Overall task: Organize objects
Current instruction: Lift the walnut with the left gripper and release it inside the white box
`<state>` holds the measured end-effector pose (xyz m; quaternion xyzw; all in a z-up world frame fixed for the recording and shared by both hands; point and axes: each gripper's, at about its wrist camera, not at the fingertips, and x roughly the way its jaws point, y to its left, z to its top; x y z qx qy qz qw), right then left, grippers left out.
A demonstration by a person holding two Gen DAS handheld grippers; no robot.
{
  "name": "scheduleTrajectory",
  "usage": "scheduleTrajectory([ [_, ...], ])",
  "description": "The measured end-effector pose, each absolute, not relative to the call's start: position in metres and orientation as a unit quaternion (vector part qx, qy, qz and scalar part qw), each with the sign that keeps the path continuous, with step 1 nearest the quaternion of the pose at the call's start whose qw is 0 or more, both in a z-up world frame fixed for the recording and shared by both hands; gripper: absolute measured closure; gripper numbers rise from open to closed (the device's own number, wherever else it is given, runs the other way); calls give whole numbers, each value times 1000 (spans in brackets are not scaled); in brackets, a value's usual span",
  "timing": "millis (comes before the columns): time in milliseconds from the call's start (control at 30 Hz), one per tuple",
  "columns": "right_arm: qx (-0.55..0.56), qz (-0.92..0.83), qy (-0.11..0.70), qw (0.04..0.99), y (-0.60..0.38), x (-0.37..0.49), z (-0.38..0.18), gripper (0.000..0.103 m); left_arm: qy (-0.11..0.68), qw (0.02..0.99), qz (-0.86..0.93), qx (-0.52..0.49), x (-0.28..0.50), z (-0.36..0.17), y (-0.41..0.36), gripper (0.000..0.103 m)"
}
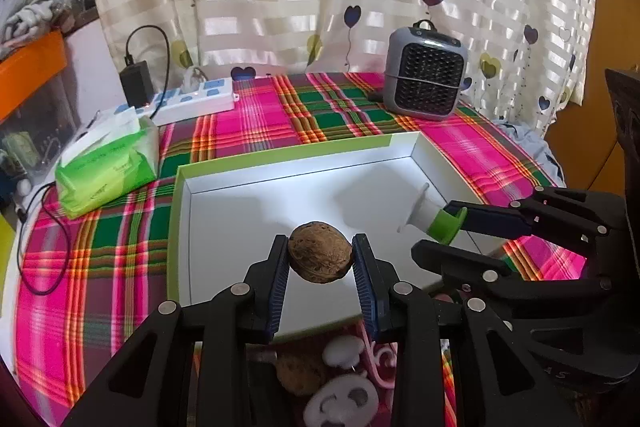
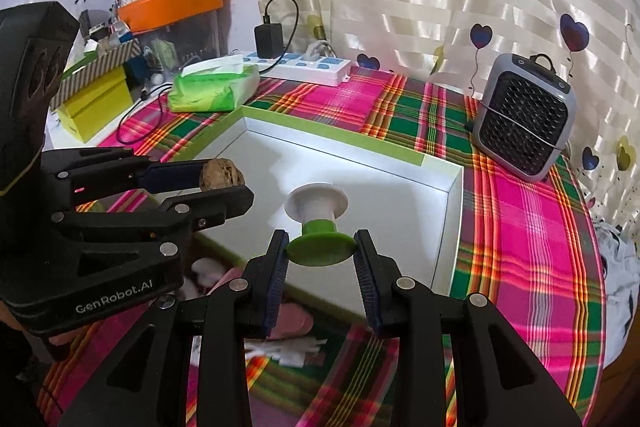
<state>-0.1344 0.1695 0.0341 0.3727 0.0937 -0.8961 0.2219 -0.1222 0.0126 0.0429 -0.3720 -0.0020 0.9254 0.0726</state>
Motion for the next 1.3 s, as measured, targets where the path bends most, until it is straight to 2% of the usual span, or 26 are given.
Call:
scheduleTrajectory([
  [600,412,-881,81,219,170,-166,6,68,2,81,907,-414,-151,10,13,73],
  [733,410,-882,81,220,171,-165,7,68,-2,82,908,-412,-150,11,12,73],
  [867,396,-888,81,217,172,-161,13,61,-9,79,909,-408,-148,14,10,72],
  [1300,363,-902,78,219,176,-128,37,60,-17,76,921,-383,-119,36,11,72],
])
